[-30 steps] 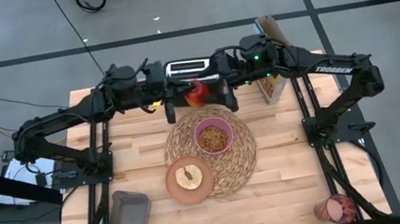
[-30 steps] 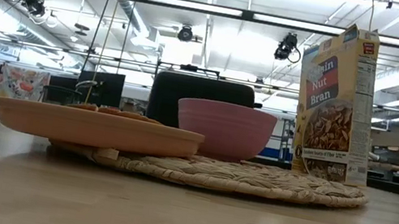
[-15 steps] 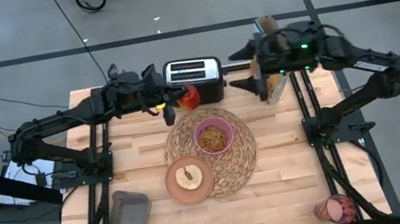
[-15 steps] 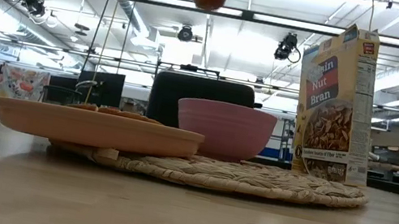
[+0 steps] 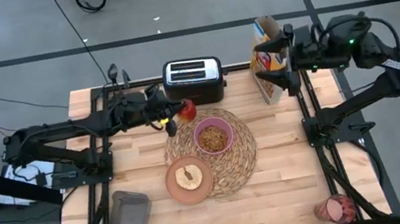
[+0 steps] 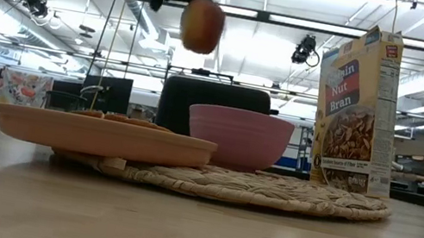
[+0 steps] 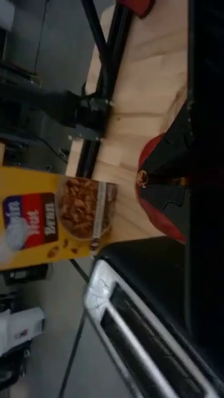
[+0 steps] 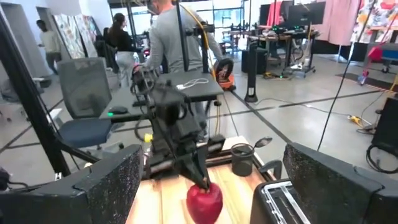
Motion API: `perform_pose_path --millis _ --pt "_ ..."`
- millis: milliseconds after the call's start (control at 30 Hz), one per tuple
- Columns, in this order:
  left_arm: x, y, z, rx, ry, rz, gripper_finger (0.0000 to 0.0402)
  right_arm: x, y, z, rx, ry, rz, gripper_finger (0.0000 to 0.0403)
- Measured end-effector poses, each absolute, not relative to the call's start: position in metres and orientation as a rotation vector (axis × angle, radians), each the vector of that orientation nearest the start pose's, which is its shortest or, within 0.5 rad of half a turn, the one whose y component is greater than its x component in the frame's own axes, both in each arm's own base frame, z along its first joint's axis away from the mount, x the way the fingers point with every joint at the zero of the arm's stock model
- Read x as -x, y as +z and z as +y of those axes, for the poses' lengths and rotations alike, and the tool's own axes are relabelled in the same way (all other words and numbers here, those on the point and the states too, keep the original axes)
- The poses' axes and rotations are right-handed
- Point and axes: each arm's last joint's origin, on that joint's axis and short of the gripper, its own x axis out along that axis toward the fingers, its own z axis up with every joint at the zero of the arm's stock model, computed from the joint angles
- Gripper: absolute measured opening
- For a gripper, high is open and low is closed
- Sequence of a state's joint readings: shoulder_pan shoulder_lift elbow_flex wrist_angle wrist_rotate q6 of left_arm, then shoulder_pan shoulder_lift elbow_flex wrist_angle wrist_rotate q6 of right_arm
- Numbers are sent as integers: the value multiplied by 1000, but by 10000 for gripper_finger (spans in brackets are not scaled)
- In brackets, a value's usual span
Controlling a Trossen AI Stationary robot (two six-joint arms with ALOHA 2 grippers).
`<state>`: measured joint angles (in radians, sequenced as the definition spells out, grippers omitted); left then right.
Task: Arrange a breakfast setting
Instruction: Put the apple on the brown placemat
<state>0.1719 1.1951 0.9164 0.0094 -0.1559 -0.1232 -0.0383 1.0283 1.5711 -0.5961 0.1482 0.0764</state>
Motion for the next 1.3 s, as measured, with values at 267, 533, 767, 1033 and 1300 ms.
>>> perform_pose_path --millis 267,533,767,1033,1300 --pt "-253 257 53 160 436 267 19 -159 502 -11 -47 -197 55 387" --pt "-252 216 53 194 458 337 19 -174 496 -13 -24 -205 95 387" --pt "-266 191 53 202 457 405 19 -189 490 -14 -19 -207 134 386" --pt "-272 174 49 227 452 463 19 -198 485 -12 -53 -177 161 386" --pt "-270 171 47 215 450 514 19 -199 484 -8 -104 -162 164 386"
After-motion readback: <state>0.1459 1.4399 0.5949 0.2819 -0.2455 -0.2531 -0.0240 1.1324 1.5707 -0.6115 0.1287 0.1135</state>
